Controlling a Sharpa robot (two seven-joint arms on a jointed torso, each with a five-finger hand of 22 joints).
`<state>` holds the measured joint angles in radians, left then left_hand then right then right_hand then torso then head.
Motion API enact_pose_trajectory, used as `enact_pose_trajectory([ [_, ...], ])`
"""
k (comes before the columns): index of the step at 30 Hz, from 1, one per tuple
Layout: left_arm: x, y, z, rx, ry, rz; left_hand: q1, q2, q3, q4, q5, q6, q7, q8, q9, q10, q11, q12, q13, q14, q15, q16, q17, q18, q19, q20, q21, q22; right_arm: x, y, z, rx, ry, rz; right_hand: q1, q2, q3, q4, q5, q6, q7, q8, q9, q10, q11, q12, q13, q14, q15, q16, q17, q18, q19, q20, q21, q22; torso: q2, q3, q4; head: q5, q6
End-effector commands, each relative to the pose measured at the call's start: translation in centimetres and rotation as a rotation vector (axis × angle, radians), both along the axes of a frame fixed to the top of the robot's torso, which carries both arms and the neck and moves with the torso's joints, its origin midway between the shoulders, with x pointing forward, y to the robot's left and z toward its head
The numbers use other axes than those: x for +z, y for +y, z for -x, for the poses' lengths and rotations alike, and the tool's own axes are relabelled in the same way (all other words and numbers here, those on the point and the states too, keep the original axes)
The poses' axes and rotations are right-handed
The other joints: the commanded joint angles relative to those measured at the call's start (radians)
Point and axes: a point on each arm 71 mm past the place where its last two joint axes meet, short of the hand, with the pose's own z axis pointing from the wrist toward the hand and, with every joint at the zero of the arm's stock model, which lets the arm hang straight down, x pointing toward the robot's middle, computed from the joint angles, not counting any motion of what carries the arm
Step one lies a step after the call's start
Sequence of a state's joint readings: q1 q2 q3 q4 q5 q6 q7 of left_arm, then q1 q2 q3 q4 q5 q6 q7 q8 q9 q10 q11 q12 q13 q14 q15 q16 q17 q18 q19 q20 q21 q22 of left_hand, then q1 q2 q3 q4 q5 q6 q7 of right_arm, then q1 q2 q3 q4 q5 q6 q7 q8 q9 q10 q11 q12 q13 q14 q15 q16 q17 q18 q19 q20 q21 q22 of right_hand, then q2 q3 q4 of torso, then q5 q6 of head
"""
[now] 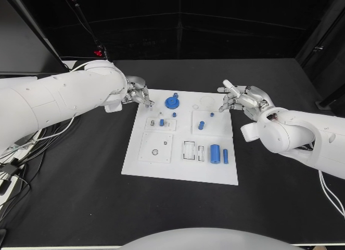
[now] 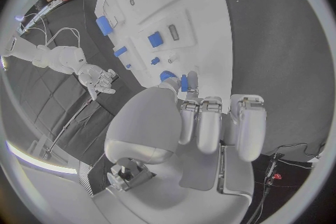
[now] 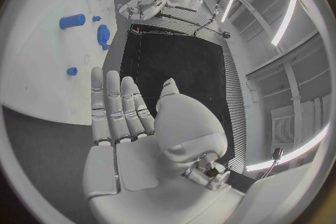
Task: Assemble the parts on the task board
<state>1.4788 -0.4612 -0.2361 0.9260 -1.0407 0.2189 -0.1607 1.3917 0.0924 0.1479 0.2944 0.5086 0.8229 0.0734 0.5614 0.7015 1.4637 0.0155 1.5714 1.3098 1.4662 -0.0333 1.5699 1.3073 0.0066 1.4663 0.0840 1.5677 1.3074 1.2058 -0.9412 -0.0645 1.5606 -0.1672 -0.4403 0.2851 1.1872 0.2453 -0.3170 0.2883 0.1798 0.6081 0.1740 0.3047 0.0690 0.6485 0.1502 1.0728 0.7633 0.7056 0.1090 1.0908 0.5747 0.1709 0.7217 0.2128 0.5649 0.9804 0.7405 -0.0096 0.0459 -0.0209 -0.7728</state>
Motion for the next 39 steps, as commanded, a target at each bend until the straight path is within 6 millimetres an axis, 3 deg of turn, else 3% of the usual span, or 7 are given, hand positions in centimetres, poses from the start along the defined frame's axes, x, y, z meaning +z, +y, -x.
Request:
enact_pose_trajectory([
  [1, 0.5, -0.1, 0.5, 0.028, -0.019, 0.081, 0.072, 0.065, 0.01, 0.0, 0.003, 0.014, -0.006, 0.007, 0.002, 0.107, -0.007, -0.001, 0.261, 0.105, -0.008, 0.001, 0.263, -0.007, 0.104, -0.006, 0.003, 0.263, 0.2, 0.1, 0.0, 0.004, -0.01, -0.004, 0.006, 0.001, 0.001, 0.0, 0.005, -0.007, 0.032, 0.007, -0.001, -0.007, -0.002, 0.005, -0.001, -0.005, 0.0, 0.004, -0.001, 0.009, 0.003, 0.006, -0.007, -0.001, -0.001, 0.0019, 0.0086, 0.002, -0.002],
  [5, 0.4, 0.4, 1.6, 0.047, 0.015, 0.098, 0.068, 0.063, 0.013, 0.0, 0.004, 0.016, -0.005, 0.008, 0.002, 0.107, -0.006, -0.001, 0.261, 0.105, -0.008, 0.001, 0.263, -0.007, 0.104, -0.006, 0.003, 0.263, 0.2, 0.1, -0.1, 0.004, -0.012, -0.004, 0.006, 0.001, 0.001, 0.0, 0.005, -0.007, 0.032, 0.007, -0.001, -0.008, -0.002, 0.005, -0.002, -0.005, 0.0, 0.005, -0.002, 0.009, 0.003, 0.006, -0.007, -0.001, -0.001, 0.0012, 0.0061, 0.015, -0.001],
  [12, -0.1, 0.9, 3.0, 0.059, 0.065, 0.082, 0.064, 0.06, 0.017, 0.0, 0.005, 0.019, -0.005, 0.009, 0.003, 0.107, -0.006, -0.001, 0.261, 0.105, -0.008, 0.001, 0.263, -0.007, 0.104, -0.006, 0.003, 0.263, 0.2, 0.0, -0.1, -0.002, -0.017, -0.003, 0.006, 0.001, 0.001, 0.0, 0.005, -0.008, 0.032, 0.007, -0.001, -0.008, -0.002, 0.005, -0.002, -0.005, 0.0, 0.005, -0.002, 0.009, 0.003, 0.006, -0.007, -0.001, -0.001, 0.0019, 0.006, 0.023, -0.004],
  [19, -0.5, 1.0, 3.9, 0.065, 0.111, 0.047, 0.06, 0.058, 0.021, 0.0, 0.008, 0.022, -0.004, 0.01, 0.004, 0.107, -0.005, -0.001, 0.261, 0.105, -0.008, 0.001, 0.263, -0.007, 0.104, -0.005, 0.003, 0.263, 0.2, 0.1, -0.1, -0.001, -0.018, -0.004, 0.006, 0.001, 0.001, 0.0, 0.005, -0.008, 0.032, 0.007, -0.001, -0.008, -0.002, 0.005, -0.002, -0.005, 0.0, 0.005, -0.002, 0.009, 0.003, 0.006, -0.007, -0.001, 0.0, 0.0004, 0.0002, 0.038, -0.007],
  [23, -0.8, 0.7, 4.2, 0.065, 0.145, 0.013, 0.059, 0.057, 0.022, 0.0, 0.009, 0.022, -0.004, 0.009, 0.004, 0.107, -0.005, -0.001, 0.261, 0.105, -0.008, 0.001, 0.263, -0.007, 0.104, -0.005, 0.003, 0.263, 0.2, 0.1, -0.1, -0.002, -0.018, -0.003, 0.006, 0.001, 0.001, 0.0, 0.005, -0.008, 0.032, 0.007, -0.001, -0.008, -0.002, 0.005, -0.002, -0.005, 0.0, 0.005, -0.002, 0.009, 0.003, 0.006, -0.007, -0.001, -0.001, 0.0017, 0.004, 0.036, -0.009],
  [31, -1.4, 0.1, 4.3, 0.069, 0.179, -0.036, 0.058, 0.057, 0.025, 0.0, 0.011, 0.022, -0.004, 0.009, 0.004, 0.107, -0.006, -0.001, 0.261, 0.105, -0.007, 0.001, 0.263, -0.007, 0.104, -0.005, 0.003, 0.263, 0.2, 0.2, -0.1, 0.001, -0.018, -0.005, 0.006, 0.001, 0.001, 0.0, 0.005, -0.008, 0.032, 0.007, -0.001, -0.008, -0.002, 0.005, -0.002, -0.005, 0.0, 0.005, -0.002, 0.009, 0.003, 0.006, -0.007, -0.001, 0.0, 0.0013, 0.0001, 0.036, -0.012],
  [39, -2.1, -0.1, 4.4, 0.069, 0.215, -0.073, 0.057, 0.057, 0.027, 0.0, 0.012, 0.021, -0.004, 0.008, 0.004, 0.107, -0.006, -0.001, 0.261, 0.105, -0.007, 0.001, 0.263, -0.007, 0.104, -0.005, 0.003, 0.263, 0.2, 0.1, -0.1, 0.0, -0.017, -0.004, 0.006, 0.001, 0.001, 0.0, 0.005, -0.008, 0.032, 0.007, -0.001, -0.008, -0.002, 0.005, -0.002, -0.005, 0.0, 0.005, -0.002, 0.009, 0.003, 0.006, -0.007, -0.001, 0.0, 0.0009, 0.002, 0.03, -0.015],
])
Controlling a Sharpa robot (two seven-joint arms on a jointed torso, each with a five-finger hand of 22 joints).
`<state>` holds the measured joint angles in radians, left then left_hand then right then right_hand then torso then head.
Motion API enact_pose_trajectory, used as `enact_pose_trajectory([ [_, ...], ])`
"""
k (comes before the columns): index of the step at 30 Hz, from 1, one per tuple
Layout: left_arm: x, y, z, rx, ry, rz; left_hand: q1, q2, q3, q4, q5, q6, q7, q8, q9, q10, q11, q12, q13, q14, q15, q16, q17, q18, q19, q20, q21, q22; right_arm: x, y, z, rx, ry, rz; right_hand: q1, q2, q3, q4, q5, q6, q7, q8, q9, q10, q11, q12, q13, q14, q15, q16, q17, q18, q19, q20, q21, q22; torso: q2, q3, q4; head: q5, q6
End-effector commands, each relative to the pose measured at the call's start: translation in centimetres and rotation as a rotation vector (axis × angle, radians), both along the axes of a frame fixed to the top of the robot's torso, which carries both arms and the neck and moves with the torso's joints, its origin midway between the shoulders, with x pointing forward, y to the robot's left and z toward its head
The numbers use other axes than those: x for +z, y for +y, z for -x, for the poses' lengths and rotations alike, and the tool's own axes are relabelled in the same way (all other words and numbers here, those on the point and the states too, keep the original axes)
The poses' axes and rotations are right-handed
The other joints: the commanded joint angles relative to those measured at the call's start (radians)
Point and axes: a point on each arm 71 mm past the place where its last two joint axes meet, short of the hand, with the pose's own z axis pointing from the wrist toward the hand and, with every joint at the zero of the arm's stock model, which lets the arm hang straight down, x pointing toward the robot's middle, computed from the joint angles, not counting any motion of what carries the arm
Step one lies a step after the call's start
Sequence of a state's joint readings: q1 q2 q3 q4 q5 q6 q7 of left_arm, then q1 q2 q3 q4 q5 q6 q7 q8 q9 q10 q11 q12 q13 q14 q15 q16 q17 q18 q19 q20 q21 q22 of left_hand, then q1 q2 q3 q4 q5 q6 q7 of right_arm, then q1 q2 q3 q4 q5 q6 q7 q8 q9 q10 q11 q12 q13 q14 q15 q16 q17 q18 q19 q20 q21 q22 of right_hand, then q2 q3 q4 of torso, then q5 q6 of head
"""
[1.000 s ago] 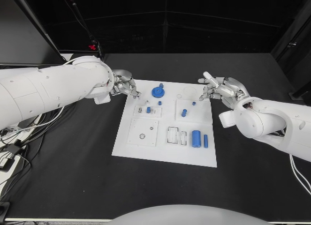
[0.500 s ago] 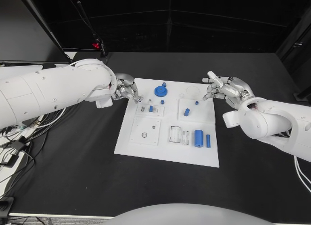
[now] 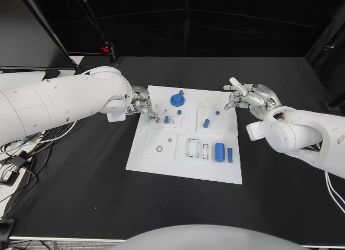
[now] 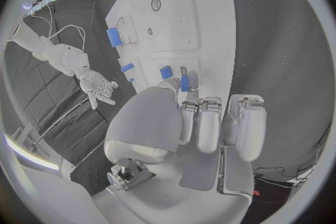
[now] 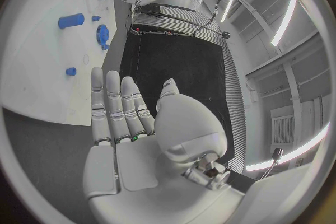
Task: Assemble the parts on the task board
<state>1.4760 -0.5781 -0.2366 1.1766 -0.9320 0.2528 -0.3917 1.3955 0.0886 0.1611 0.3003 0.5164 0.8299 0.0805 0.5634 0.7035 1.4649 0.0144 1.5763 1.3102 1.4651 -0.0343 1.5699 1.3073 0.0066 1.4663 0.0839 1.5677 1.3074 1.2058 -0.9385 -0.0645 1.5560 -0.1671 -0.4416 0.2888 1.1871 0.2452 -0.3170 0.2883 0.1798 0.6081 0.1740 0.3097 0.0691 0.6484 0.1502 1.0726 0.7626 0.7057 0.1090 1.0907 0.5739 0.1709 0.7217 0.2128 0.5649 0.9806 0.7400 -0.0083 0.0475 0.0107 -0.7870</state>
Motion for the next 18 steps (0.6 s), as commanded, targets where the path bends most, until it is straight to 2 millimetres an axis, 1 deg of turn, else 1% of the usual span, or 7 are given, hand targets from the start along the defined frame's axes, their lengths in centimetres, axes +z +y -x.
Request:
enact_pose_trajectory([
  [1, -0.4, 0.0, 0.2, 0.002, 0.043, -0.044, 0.053, 0.06, 0.014, -0.006, 0.005, 0.014, -0.011, 0.006, 0.002, 0.106, -0.004, -0.006, 0.261, 0.106, -0.006, 0.001, 0.263, -0.007, 0.104, -0.005, 0.003, 0.263, 0.2, 0.1, 0.0, 0.003, -0.013, -0.005, 0.006, 0.001, 0.001, 0.0, 0.005, -0.008, 0.032, 0.002, -0.001, -0.008, -0.002, 0.006, -0.001, -0.005, 0.0, 0.005, -0.001, 0.009, 0.003, 0.006, -0.007, -0.001, 0.0, -0.0004, 0.0005, -0.002, -0.002],
  [5, -0.6, -0.3, 0.2, -0.004, 0.05, -0.048, 0.053, 0.06, 0.016, -0.006, 0.005, 0.014, -0.011, 0.006, 0.002, 0.106, -0.004, -0.006, 0.261, 0.106, -0.006, 0.001, 0.263, -0.007, 0.104, -0.005, 0.003, 0.263, 0.2, 0.1, 0.0, 0.005, -0.013, -0.006, 0.006, 0.001, 0.001, 0.0, 0.005, -0.008, 0.032, 0.002, -0.001, -0.008, -0.002, 0.006, -0.001, -0.005, 0.0, 0.005, -0.001, 0.009, 0.003, 0.006, -0.007, -0.001, 0.0, 0.0, 0.0009, -0.004, -0.003],
  [9, -0.7, -0.6, 0.2, -0.01, 0.053, -0.048, 0.052, 0.06, 0.02, -0.007, 0.006, 0.013, -0.011, 0.005, 0.002, 0.106, -0.004, -0.006, 0.261, 0.106, -0.006, 0.001, 0.263, -0.007, 0.104, -0.005, 0.003, 0.263, 0.2, 0.2, 0.0, 0.006, -0.013, -0.006, 0.006, 0.001, 0.001, 0.0, 0.005, -0.008, 0.032, 0.002, -0.001, -0.008, -0.002, 0.006, -0.001, -0.005, 0.0, 0.005, -0.001, 0.009, 0.003, 0.006, -0.007, -0.001, 0.0, -0.0004, 0.001, -0.004, -0.003],
  [13, -0.8, -0.8, 0.2, -0.017, 0.05, -0.053, 0.051, 0.06, 0.022, -0.007, 0.007, 0.012, -0.011, 0.004, 0.002, 0.106, -0.004, -0.006, 0.261, 0.106, -0.006, 0.001, 0.263, -0.007, 0.104, -0.005, 0.003, 0.263, 0.2, 0.2, 0.0, 0.006, -0.012, -0.006, 0.006, 0.001, 0.001, 0.0, 0.005, -0.008, 0.032, 0.002, -0.001, -0.008, -0.002, 0.006, -0.001, -0.005, 0.0, 0.005, -0.001, 0.009, 0.003, 0.006, -0.007, -0.001, 0.001, -0.0004, 0.0, -0.006, -0.006],
  [16, -0.8, -0.9, 0.1, -0.022, 0.049, -0.057, 0.051, 0.06, 0.023, -0.007, 0.007, 0.011, -0.011, 0.004, 0.002, 0.106, -0.004, -0.006, 0.261, 0.106, -0.006, 0.001, 0.263, -0.007, 0.104, -0.005, 0.003, 0.263, 0.2, 0.1, 0.0, 0.006, -0.012, -0.006, 0.006, 0.001, 0.001, 0.0, 0.005, -0.008, 0.032, 0.002, -0.001, -0.008, -0.002, 0.006, -0.001, -0.005, 0.0, 0.005, -0.001, 0.009, 0.003, 0.006, -0.007, -0.001, 0.0, 0.0003, 0.0004, -0.008, -0.008],
  [18, -0.8, -1.0, 0.1, -0.023, 0.047, -0.057, 0.051, 0.06, 0.023, -0.007, 0.007, 0.011, -0.011, 0.004, 0.002, 0.106, -0.004, -0.006, 0.261, 0.106, -0.006, 0.001, 0.263, -0.007, 0.104, -0.005, 0.003, 0.263, 0.2, 0.1, 0.0, 0.006, -0.012, -0.006, 0.006, 0.001, 0.001, 0.0, 0.005, -0.008, 0.032, 0.002, -0.001, -0.008, -0.002, 0.006, -0.001, -0.005, 0.0, 0.005, -0.001, 0.009, 0.003, 0.006, -0.007, -0.001, 0.0, 0.0002, 0.0005, -0.008, -0.008],
])
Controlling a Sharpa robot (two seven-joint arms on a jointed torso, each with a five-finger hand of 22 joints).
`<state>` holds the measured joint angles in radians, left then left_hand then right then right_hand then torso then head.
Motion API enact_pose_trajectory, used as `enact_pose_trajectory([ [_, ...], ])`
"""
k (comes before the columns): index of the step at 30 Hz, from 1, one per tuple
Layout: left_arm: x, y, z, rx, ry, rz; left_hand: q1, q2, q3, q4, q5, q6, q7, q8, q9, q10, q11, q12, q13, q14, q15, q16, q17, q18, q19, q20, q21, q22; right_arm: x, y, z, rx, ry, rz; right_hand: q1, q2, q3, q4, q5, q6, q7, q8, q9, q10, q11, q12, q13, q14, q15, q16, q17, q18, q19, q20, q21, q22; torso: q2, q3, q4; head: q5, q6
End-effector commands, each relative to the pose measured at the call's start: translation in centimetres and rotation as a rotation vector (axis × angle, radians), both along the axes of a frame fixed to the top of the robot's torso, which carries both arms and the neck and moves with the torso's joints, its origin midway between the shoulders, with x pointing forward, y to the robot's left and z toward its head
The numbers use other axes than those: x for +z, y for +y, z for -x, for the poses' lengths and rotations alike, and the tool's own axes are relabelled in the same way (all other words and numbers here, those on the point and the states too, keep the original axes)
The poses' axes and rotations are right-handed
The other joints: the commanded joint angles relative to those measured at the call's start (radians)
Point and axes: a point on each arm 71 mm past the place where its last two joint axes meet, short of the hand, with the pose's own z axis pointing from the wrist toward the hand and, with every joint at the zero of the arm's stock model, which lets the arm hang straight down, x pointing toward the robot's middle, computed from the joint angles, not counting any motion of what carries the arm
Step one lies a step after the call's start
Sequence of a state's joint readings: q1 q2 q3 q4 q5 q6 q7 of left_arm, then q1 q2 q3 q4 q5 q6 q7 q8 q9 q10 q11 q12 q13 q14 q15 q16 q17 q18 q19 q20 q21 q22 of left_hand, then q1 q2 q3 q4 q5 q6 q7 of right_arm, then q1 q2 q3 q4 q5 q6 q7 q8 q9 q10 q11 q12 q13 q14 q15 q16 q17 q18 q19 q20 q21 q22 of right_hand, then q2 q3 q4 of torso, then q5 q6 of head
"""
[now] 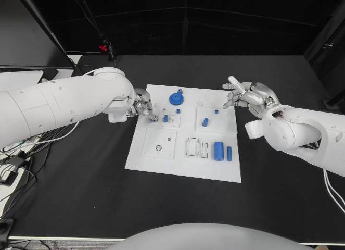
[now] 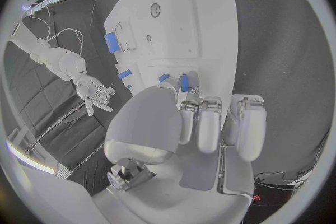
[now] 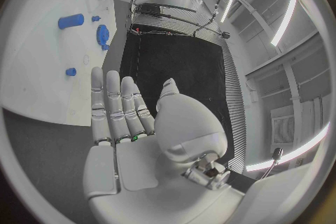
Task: Assemble the parts on the task board
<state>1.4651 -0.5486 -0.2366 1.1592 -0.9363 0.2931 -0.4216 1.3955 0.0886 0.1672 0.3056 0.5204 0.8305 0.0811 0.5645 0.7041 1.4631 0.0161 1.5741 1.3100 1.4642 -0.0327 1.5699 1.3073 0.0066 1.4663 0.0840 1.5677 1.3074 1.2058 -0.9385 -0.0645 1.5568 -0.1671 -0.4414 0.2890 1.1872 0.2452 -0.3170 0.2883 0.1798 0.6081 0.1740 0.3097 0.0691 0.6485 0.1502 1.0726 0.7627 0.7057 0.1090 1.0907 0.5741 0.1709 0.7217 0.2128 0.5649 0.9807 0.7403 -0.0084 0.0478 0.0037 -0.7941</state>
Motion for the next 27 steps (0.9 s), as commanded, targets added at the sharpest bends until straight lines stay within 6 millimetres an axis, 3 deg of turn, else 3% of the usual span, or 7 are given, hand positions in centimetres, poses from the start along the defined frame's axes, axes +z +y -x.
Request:
enact_pose_trajectory([
  [1, 0.02, -0.09, -0.02, -0.008, 0.005, -0.018, 0.051, 0.06, 0.017, -0.012, 0.003, 0.011, -0.011, 0.003, 0.001, 0.108, -0.006, -0.003, 0.261, 0.107, -0.007, 0.001, 0.263, -0.007, 0.104, -0.005, 0.003, 0.263, 0.2, 0.09, 0.03, 0.005, -0.012, -0.005, 0.006, 0.001, 0.001, 0.0, 0.005, -0.008, 0.032, 0.002, -0.001, -0.008, -0.002, 0.006, -0.001, -0.005, 0.0, 0.005, -0.001, 0.009, 0.003, 0.006, -0.007, -0.001, 0.0, 0.0003, 0.0001, -0.001, -0.001],
  [27, 0.02, -0.34, -0.61, -0.006, -0.005, -0.023, 0.05, 0.059, 0.02, -0.012, 0.002, 0.01, -0.011, 0.003, 0.001, 0.108, -0.006, -0.003, 0.261, 0.107, -0.007, 0.001, 0.263, -0.007, 0.104, -0.005, 0.003, 0.263, 0.2, 0.08, 0.05, 0.005, -0.011, -0.005, 0.007, 0.002, 0.001, 0.001, 0.005, -0.011, 0.031, 0.004, -0.002, -0.009, -0.001, 0.007, -0.004, -0.006, 0.0, 0.007, -0.004, 0.009, 0.003, 0.007, -0.007, -0.002, 0.0, 0.0001, 0.0005, -0.007, -0.008],
])
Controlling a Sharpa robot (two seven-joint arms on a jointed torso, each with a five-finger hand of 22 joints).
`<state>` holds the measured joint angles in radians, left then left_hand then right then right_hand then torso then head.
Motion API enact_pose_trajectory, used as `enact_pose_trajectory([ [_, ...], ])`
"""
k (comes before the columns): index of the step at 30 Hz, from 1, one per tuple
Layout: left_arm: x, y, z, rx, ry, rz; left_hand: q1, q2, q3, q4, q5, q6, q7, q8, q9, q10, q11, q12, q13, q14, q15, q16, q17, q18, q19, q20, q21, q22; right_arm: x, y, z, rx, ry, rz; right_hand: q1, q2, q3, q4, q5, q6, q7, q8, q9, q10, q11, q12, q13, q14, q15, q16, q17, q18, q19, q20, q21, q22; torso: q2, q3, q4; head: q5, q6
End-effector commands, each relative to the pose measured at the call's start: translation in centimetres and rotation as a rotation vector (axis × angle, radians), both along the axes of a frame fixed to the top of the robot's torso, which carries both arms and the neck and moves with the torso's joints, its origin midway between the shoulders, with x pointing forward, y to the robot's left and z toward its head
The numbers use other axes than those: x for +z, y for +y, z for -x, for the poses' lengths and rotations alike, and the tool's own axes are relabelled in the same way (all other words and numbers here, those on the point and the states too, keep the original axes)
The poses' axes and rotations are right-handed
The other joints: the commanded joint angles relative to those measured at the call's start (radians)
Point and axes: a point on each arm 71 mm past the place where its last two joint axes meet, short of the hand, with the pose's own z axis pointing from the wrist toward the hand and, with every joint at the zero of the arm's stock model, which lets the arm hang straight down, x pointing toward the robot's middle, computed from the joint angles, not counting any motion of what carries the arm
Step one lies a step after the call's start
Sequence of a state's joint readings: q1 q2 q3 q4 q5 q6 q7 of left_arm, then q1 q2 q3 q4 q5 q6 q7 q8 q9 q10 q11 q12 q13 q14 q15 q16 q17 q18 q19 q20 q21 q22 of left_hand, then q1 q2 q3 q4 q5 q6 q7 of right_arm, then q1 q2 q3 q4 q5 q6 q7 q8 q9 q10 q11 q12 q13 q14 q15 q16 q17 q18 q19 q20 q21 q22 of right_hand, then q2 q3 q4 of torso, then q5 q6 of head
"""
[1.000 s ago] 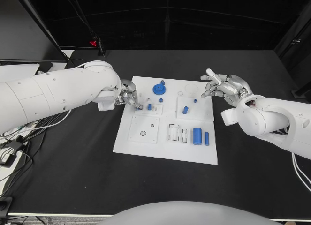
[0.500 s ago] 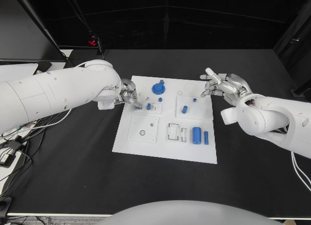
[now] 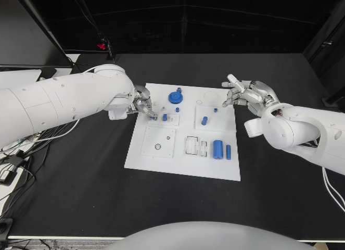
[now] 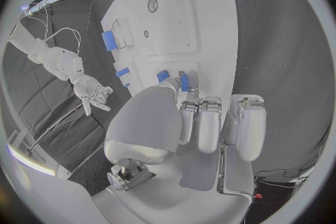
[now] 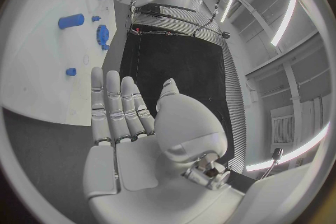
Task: Assemble the parts on the task board
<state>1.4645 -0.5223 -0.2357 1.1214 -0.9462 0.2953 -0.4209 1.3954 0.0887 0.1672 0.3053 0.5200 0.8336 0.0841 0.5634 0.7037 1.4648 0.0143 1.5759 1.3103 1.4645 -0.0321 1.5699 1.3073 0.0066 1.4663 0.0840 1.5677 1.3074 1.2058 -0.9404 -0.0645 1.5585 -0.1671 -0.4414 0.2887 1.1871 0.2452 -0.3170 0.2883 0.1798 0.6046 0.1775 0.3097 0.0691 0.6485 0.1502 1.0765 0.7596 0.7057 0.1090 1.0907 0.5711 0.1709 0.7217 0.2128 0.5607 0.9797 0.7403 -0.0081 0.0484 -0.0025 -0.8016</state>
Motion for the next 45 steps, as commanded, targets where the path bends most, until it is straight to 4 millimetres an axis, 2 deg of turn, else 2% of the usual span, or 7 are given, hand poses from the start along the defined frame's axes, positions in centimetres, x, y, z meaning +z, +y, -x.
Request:
enact_pose_trajectory([
  [1, -0.1, -0.09, 0.03, -0.013, 0.009, -0.011, 0.05, 0.059, 0.02, -0.012, 0.003, 0.007, -0.014, 0.004, 0.001, 0.106, -0.004, -0.005, 0.26, 0.106, -0.008, 0.001, 0.263, -0.007, 0.104, -0.005, 0.003, 0.263, 0.19, 0.12, 0.01, 0.005, -0.011, -0.005, 0.007, 0.002, 0.001, 0.001, 0.005, -0.007, 0.027, 0.004, -0.002, -0.009, -0.001, 0.003, -0.001, -0.006, 0.0, 0.007, -0.001, 0.009, 0.003, 0.007, -0.003, -0.001, 0.0, -0.0003, -0.0001, 0.0, 0.0],
  [10, -0.28, -0.52, 0.06, -0.029, 0.023, -0.014, 0.049, 0.058, 0.021, -0.011, 0.002, 0.007, -0.014, 0.004, 0.002, 0.106, -0.004, -0.005, 0.26, 0.106, -0.008, 0.001, 0.263, -0.007, 0.104, -0.005, 0.003, 0.263, 0.19, 0.08, 0.02, 0.005, -0.012, -0.005, 0.007, 0.002, 0.001, 0.001, 0.005, -0.007, 0.027, 0.004, -0.002, -0.009, -0.001, 0.003, -0.001, -0.006, 0.0, 0.007, -0.001, 0.009, 0.003, 0.007, -0.003, -0.001, 0.0, 0.0, 0.0004, -0.003, -0.007],
  [16, -0.36, -0.75, 0.09, -0.036, 0.029, -0.016, 0.047, 0.057, 0.024, -0.011, 0.0, 0.006, -0.013, 0.003, 0.002, 0.106, -0.003, -0.005, 0.26, 0.106, -0.007, 0.001, 0.263, -0.007, 0.104, -0.005, 0.003, 0.263, 0.19, 0.06, 0.02, 0.004, -0.012, -0.005, 0.007, 0.002, 0.001, 0.001, 0.005, -0.007, 0.027, 0.004, -0.002, -0.009, -0.001, 0.003, -0.001, -0.006, 0.0, 0.007, -0.001, 0.009, 0.003, 0.007, -0.003, -0.001, 0.0, -0.0005, 0.0001, -0.008, -0.007],
  [31, -0.48, -0.89, 0.06, -0.037, 0.043, -0.032, 0.037, 0.057, 0.034, -0.01, -0.006, 0.003, -0.011, 0.001, 0.002, 0.106, -0.001, -0.005, 0.26, 0.106, -0.006, 0.001, 0.263, -0.007, 0.104, -0.004, 0.003, 0.263, 0.2, 0.07, 0.04, 0.005, -0.012, -0.005, 0.007, 0.002, 0.001, 0.001, 0.005, -0.007, 0.027, 0.004, -0.002, -0.009, -0.001, 0.003, -0.001, -0.006, 0.0, 0.007, -0.001, 0.009, 0.003, 0.007, -0.003, -0.001, 0.0, 0.0, 0.0004, -0.01, -0.01],
  [37, -0.53, -0.89, 0.06, -0.03, 0.045, -0.042, -0.009, 0.056, 0.044, -0.009, -0.02, -0.007, -0.006, -0.005, 0.002, 0.106, 0.004, -0.005, 0.26, 0.106, -0.002, 0.001, 0.263, -0.007, 0.104, -0.001, 0.003, 0.263, 0.2, 0.05, 0.04, 0.005, -0.012, -0.005, 0.007, 0.002, 0.0, 0.001, 0.005, -0.008, 0.027, 0.005, -0.002, -0.009, -0.001, 0.005, -0.003, -0.007, 0.0, 0.008, -0.003, 0.009, 0.002, 0.007, -0.003, -0.001, 0.0, -0.0002, 0.0002, -0.013, -0.011],
  [45, -0.65, -0.78, 0.12, -0.028, 0.06, -0.059, -0.091, 0.035, 0.021, -0.009, -0.041, -0.033, 0.0, -0.011, 0.0, 0.106, 0.01, -0.005, 0.26, 0.106, 0.004, 0.001, 0.263, -0.007, 0.104, 0.004, 0.003, 0.263, 0.21, 0.0, 0.05, 0.004, -0.012, -0.005, 0.007, 0.002, 0.0, 0.001, 0.005, -0.008, 0.027, 0.005, -0.002, -0.009, -0.001, 0.005, -0.003, -0.007, 0.0, 0.008, -0.003, 0.009, 0.002, 0.007, -0.003, -0.001, 0.0, 0.0, 0.0003, -0.014, -0.011],
])
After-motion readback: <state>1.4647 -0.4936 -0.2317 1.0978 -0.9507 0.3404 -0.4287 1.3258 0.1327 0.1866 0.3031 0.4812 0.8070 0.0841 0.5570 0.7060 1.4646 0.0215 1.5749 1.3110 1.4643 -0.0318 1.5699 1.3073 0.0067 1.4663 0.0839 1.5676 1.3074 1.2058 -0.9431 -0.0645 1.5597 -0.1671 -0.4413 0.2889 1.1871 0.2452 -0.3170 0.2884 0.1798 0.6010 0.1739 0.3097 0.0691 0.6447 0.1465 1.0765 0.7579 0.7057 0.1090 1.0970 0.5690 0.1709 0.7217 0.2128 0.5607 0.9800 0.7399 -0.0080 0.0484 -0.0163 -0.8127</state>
